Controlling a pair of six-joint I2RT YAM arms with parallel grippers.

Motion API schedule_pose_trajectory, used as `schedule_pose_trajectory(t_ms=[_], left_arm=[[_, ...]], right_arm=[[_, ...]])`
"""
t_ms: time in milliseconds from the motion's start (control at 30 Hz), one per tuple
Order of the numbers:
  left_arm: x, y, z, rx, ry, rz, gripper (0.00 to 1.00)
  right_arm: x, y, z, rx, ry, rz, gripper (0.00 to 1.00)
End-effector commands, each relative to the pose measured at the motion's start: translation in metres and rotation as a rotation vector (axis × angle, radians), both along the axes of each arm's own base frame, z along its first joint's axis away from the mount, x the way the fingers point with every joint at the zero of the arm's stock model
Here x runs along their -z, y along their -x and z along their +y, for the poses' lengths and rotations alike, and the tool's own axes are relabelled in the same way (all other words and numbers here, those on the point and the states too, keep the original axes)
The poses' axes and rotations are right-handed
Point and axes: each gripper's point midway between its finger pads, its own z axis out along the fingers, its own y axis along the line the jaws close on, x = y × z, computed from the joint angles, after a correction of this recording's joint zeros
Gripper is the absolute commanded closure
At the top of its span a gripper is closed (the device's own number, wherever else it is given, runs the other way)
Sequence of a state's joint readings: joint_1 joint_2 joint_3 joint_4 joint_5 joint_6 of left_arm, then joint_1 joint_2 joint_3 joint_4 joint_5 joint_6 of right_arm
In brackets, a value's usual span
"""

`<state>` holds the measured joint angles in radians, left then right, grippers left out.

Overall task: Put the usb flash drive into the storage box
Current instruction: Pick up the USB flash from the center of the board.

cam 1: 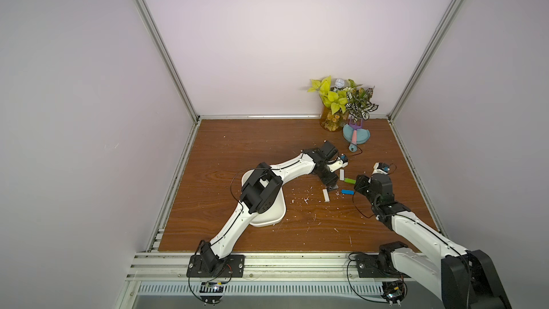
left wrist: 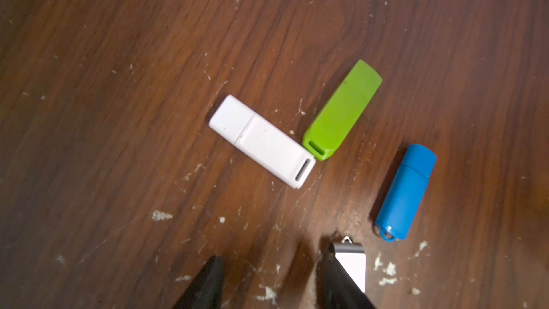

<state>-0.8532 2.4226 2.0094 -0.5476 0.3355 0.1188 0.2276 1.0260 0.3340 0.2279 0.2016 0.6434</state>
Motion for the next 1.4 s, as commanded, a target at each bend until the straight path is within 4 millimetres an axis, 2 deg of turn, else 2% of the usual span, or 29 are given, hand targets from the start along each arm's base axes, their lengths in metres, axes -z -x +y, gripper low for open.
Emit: schedule_pose_trajectory(t_ms=[0, 100, 300, 367, 533, 633, 900, 1133, 1267, 1333, 1367], left_arm=[[-0.025, -0.002, 0.000, -0.062, 0.034, 0.038, 0.44], [-0.028, 0.011, 0.000, -0.033, 0.060, 0.056, 0.39], [-0.002, 0.038, 0.009, 0.026, -0.039, -0.017, 0.36], [0.002, 0.045, 0.007, 0.043, -0.068, -0.053, 0.37], [0.003, 0.043, -0.001, 0.041, -0.072, -0.089, 0.37], [0.011, 0.039, -0.001, 0.032, -0.091, -0.098, 0.38], [0.033, 0.039, 0.020, 0.000, -0.178, -0.108, 0.59], [0.040, 0.042, 0.022, -0.001, -0.196, -0.106, 0.76], [0.032, 0.038, 0.016, -0.018, -0.174, -0.113, 0.85], [0.020, 0.035, 0.010, -0.029, -0.148, -0.118, 0.95], [0.013, 0.033, 0.007, -0.036, -0.131, -0.124, 0.97]], right_arm=[[-0.008, -0.005, 0.002, -0.006, -0.008, -0.030, 0.61], [-0.010, -0.005, 0.002, -0.006, -0.008, -0.035, 0.61], [-0.011, -0.005, 0.001, -0.004, -0.006, -0.041, 0.61], [-0.011, -0.005, 0.001, -0.005, -0.008, -0.041, 0.61], [-0.010, -0.004, 0.001, -0.004, -0.007, -0.038, 0.61], [-0.011, -0.005, 0.001, -0.002, -0.006, -0.040, 0.61], [-0.010, -0.005, 0.002, -0.007, -0.007, -0.039, 0.61], [-0.011, -0.005, 0.002, -0.008, -0.006, -0.038, 0.61], [-0.010, -0.005, 0.001, -0.006, -0.005, -0.036, 0.61], [-0.009, -0.005, 0.001, -0.004, -0.004, -0.033, 0.61], [-0.009, -0.005, 0.001, -0.006, -0.005, -0.033, 0.61]])
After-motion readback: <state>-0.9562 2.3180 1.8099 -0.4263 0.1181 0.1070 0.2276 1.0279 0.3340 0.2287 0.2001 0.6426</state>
